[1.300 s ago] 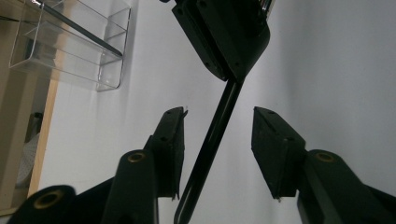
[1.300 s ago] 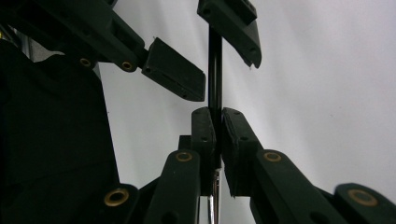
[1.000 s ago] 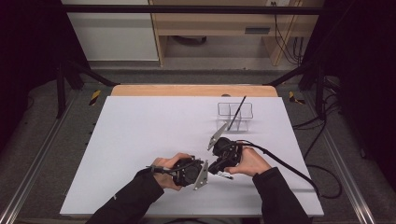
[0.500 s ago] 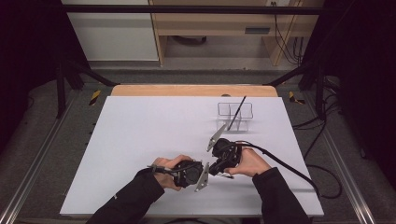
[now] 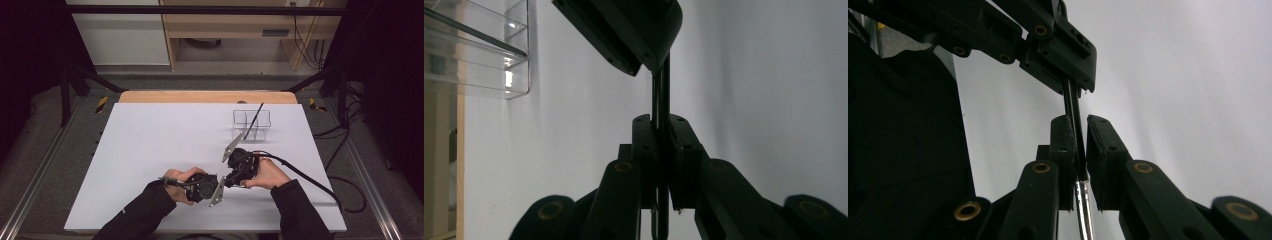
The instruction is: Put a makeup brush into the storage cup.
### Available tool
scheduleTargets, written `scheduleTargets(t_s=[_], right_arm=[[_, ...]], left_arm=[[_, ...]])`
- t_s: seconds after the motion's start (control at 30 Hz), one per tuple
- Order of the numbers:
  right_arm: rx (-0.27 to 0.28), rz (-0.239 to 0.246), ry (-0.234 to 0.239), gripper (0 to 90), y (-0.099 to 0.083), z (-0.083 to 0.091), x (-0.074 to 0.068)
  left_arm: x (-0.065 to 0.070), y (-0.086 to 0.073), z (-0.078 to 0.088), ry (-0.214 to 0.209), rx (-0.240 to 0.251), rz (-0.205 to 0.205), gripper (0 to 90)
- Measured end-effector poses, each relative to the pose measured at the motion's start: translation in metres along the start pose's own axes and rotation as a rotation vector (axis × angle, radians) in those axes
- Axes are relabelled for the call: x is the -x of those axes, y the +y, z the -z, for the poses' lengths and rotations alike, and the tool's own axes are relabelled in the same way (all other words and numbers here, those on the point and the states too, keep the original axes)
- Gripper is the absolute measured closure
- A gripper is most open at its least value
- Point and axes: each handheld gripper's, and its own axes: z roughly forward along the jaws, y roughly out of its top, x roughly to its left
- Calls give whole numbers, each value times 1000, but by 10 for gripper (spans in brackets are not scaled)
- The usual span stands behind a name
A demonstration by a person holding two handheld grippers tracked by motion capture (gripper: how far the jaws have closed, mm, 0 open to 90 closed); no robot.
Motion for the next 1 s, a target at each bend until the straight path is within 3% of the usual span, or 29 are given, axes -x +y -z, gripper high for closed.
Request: scheduleTargets(t_s=[0.13, 0.3, 0.4, 0.57, 0.77, 1.0], right_arm=[[45, -14, -27, 775, -1, 7, -1], [102, -12, -71, 723, -5, 22, 0], [155, -23, -116, 658, -8, 31, 0], [293, -52, -209, 562, -16, 46, 3], [381, -95, -311, 401, -28, 55, 4], [493, -150, -382, 261, -43, 57, 3]], left_arm=[[0, -2, 0, 0, -1, 10, 833], [-2, -9, 3, -2, 3, 70, 832], [-3, -15, 6, 2, 10, 105, 832], [-3, -24, 11, 27, 26, 161, 832], [-2, -35, 15, 34, 44, 242, 831], [1, -48, 17, 41, 71, 344, 831]])
